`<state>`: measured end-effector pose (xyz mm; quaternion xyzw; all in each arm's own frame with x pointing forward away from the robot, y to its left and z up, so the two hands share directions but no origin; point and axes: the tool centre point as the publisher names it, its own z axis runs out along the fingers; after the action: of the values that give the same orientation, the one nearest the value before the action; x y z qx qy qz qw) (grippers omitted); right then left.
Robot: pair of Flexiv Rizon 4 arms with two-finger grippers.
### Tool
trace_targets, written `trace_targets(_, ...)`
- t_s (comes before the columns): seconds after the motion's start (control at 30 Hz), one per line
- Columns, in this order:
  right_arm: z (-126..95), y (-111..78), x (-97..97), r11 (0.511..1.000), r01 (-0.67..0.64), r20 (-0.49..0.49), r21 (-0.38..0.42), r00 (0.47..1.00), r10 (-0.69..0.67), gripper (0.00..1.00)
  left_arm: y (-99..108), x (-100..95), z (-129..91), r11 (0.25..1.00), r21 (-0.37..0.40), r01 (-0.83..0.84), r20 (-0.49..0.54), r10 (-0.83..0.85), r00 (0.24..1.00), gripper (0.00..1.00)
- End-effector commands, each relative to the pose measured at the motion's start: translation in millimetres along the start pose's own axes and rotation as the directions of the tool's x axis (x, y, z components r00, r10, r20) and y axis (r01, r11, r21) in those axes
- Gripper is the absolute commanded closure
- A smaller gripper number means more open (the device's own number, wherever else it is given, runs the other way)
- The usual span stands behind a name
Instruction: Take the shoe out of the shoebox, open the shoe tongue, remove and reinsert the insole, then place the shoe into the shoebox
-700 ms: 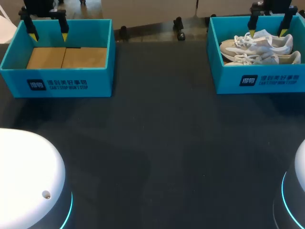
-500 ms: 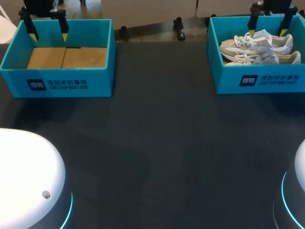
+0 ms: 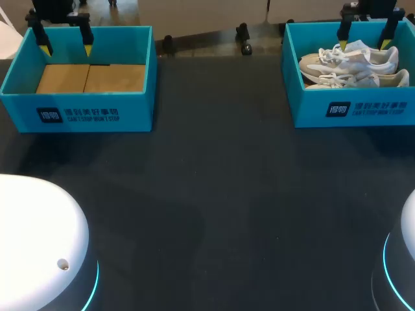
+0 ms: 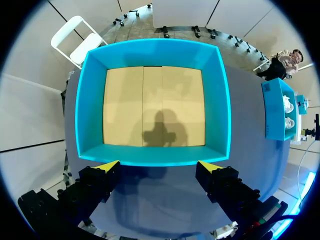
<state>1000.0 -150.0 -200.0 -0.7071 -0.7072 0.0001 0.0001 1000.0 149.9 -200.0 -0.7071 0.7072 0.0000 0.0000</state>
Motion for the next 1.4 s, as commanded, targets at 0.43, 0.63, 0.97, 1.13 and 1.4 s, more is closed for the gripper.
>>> trace_targets(0.43, 12.8, 2.2, -44.4, 1.0, 0.02, 0.007, -0.009, 1.0, -0.02, 0.0, 0.0, 0.0, 0.0, 1.0, 0.0, 0.0, 0.0, 0.0, 1.0, 0.0)
trace_targets(0.63, 21.4, 7.5, -59.4, 0.998, 0.048, 0.028, -0.038, 0.998, -0.047, 0.0, 0.0, 0.0, 0.0, 1.0, 0.0, 0.0, 0.0, 0.0, 1.0, 0.0)
trace_targets(0.97, 43.7, 13.1, -89.7, 0.997, 0.035, 0.049, -0.065, 0.998, -0.032, 0.0, 0.0, 0.0, 0.0, 1.0, 0.0, 0.0, 0.0, 0.0, 1.0, 0.0)
trace_targets(1.13, 51.5, 14.3, -103.4, 0.997, 0.029, 0.059, -0.072, 0.998, -0.025, 0.0, 0.0, 0.0, 0.0, 1.0, 0.0, 0.0, 0.0, 0.0, 1.0, 0.0)
trace_targets(1.4, 68.2, 13.1, -113.6, 0.996, 0.035, 0.071, -0.077, 0.997, -0.029, 0.0, 0.0, 0.0, 0.0, 1.0, 0.0, 0.0, 0.0, 0.0, 1.0, 0.0)
